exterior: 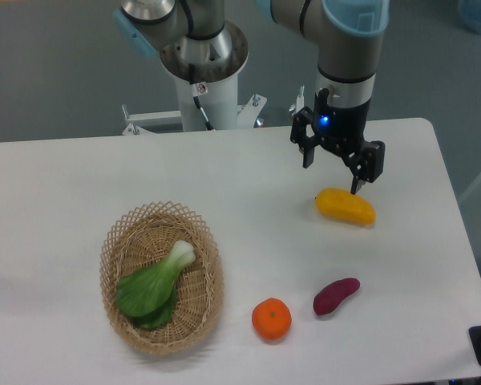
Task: Pick up the green vegetable from the basket
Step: 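Move the gripper from above the yellow mango over the wicker basket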
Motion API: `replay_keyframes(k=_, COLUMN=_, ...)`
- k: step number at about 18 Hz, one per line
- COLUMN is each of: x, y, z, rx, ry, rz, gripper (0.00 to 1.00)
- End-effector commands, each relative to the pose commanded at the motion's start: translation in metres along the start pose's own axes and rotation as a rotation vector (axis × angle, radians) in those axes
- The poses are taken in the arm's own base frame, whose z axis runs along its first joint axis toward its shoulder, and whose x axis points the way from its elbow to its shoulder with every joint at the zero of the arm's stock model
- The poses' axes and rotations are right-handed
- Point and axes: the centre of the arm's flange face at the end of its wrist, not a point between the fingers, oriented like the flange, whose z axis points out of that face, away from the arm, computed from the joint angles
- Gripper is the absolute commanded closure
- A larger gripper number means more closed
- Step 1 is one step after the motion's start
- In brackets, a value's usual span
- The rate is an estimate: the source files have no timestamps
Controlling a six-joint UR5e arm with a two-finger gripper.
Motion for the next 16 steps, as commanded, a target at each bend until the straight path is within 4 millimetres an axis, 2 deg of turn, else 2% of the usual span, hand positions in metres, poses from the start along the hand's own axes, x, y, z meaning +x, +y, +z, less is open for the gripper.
replay_keyframes(k=3, x=0.004, y=0.002, z=0.006, rx=-0.005, ry=0.011, rz=-0.001, gripper=0.0)
replay_keyframes(k=6, x=0.01, y=-0.003, z=0.003, rx=0.003, ry=0.011, rz=-0.003, gripper=0.0)
replay_keyframes(k=9, x=0.019, y=-0.009, z=0.005, rx=0.036, ry=0.03, rz=-0.087, gripper=0.0)
replay_keyframes(k=14, x=0.039, y=-0.048, z=0.011, rx=0.054, ry=0.034, rz=-0.136, gripper=0.0)
replay_keyframes(k=16, x=0.052, y=-0.065, z=0.02, rx=0.06, ry=0.042, rz=-0.147, gripper=0.0)
